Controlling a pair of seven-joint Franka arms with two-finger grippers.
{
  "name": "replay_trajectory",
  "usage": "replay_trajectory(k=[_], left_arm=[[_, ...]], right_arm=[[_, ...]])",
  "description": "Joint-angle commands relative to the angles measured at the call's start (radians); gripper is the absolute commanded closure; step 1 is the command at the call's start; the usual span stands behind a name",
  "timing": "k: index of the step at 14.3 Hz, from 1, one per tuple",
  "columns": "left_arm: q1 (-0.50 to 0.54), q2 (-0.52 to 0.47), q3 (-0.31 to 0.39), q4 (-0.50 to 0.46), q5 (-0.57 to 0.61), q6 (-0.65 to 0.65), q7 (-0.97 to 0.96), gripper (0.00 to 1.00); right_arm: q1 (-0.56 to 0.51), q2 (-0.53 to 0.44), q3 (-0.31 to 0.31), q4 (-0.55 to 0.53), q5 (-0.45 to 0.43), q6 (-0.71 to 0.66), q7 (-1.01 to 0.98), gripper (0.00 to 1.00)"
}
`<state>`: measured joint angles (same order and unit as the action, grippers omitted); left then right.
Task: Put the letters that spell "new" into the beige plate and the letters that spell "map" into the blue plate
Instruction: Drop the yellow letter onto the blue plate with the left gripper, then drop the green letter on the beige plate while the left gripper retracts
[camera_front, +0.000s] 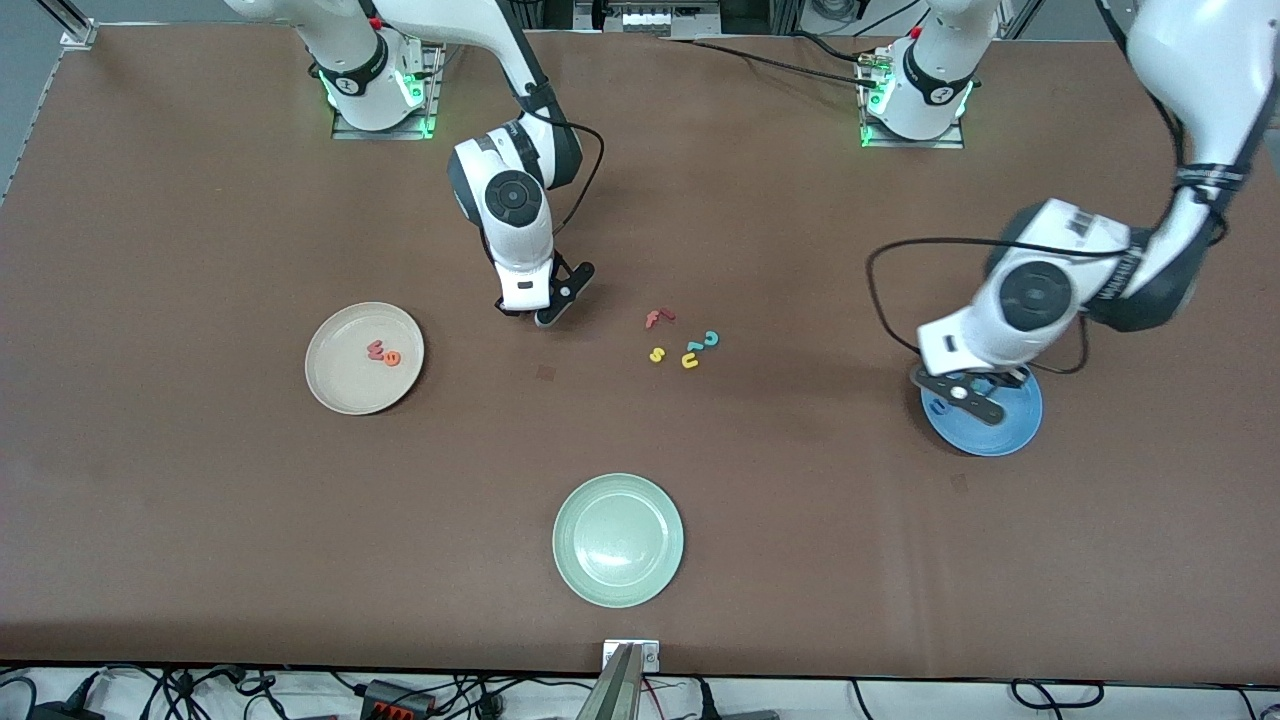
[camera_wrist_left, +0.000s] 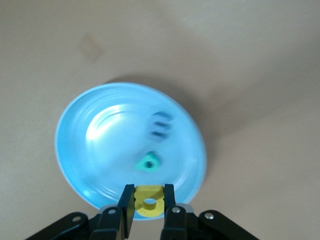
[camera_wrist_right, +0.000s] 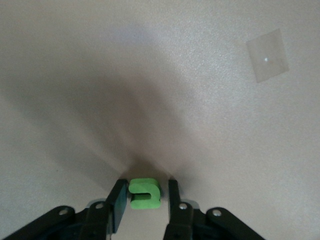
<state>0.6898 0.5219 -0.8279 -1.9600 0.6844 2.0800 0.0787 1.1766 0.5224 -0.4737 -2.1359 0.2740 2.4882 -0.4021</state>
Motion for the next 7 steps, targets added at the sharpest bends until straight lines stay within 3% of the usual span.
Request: replay_trajectory(k=[1, 2, 4, 7], left_arm=[[0.045, 0.073, -0.008, 0.004, 0.056, 0.029, 0.015, 0.13], [0.054, 0.075, -0.010, 0.006, 0.058, 0.023, 0.016, 0.00], [0.050, 0.061, -0.028, 0.007, 0.057, 0.011, 0.015, 0.00], [0.060, 0.043, -0.117, 0.082, 0.038, -0.143, 0.015, 0.00]], right_arm=[[-0.017, 0.002, -0.006, -0.012, 0.013, 0.012, -0.024, 0.71], [-0.032, 0.001, -0.006, -0.009, 0.013, 0.012, -0.026, 0.72], [-0.049, -0.005, -0.016, -0.006, 0.013, 0.011, -0.018, 0.75], [-0.055, -0.028, -0.126, -0.002, 0.013, -0.020, -0.015, 0.74]])
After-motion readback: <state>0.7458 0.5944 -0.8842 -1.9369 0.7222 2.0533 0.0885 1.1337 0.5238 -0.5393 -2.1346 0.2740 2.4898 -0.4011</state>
